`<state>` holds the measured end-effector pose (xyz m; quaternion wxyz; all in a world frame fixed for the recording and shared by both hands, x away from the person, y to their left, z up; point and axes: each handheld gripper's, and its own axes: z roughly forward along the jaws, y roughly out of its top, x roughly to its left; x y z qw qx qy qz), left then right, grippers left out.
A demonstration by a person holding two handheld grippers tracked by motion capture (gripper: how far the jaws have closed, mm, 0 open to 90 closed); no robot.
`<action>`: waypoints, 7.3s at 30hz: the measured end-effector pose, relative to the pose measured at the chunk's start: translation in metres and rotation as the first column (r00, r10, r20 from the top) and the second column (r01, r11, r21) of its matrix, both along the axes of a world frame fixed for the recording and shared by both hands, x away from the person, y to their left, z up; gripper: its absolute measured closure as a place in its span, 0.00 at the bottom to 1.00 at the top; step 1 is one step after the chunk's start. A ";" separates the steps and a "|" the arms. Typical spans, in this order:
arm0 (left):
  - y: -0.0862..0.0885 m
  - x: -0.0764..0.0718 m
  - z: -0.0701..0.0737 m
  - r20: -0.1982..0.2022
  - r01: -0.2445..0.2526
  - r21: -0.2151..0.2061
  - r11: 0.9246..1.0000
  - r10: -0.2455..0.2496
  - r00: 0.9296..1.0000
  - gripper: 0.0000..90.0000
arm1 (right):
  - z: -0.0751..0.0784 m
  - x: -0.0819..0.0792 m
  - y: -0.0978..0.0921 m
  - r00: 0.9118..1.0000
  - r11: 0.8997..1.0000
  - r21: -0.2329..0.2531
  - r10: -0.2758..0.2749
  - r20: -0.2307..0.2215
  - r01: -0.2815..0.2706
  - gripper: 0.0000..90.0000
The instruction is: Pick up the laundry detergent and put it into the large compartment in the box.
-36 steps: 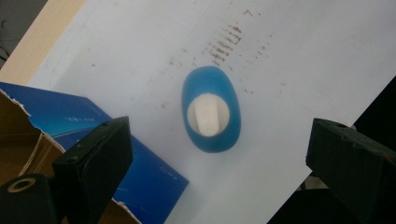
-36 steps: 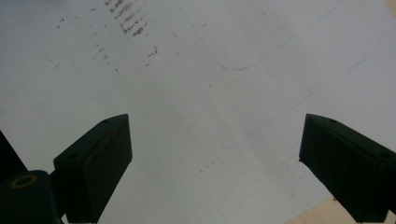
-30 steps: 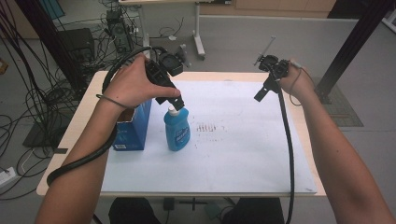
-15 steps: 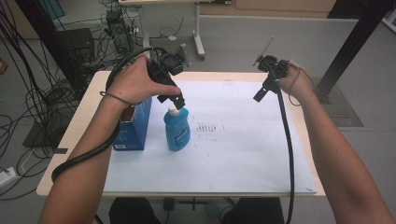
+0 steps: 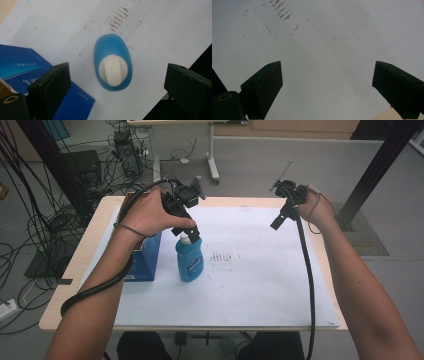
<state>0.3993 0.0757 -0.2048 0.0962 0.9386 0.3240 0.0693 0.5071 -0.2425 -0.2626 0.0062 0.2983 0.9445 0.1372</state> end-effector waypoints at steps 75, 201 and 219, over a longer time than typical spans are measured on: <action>0.006 0.001 -0.085 -0.005 -0.093 -0.034 0.995 0.092 0.996 0.08 | -0.007 -0.002 0.004 1.000 1.000 0.003 0.017 -0.007 -0.017 0.10; 0.008 0.003 -0.082 0.001 -0.129 -0.038 0.991 0.129 0.992 0.32 | -0.011 -0.002 0.009 1.000 1.000 -0.005 0.017 -0.010 -0.017 0.08; 0.006 0.002 -0.081 -0.010 -0.143 -0.046 0.989 0.143 0.990 0.41 | -0.011 -0.002 0.009 1.000 1.000 -0.007 0.019 -0.009 -0.019 0.08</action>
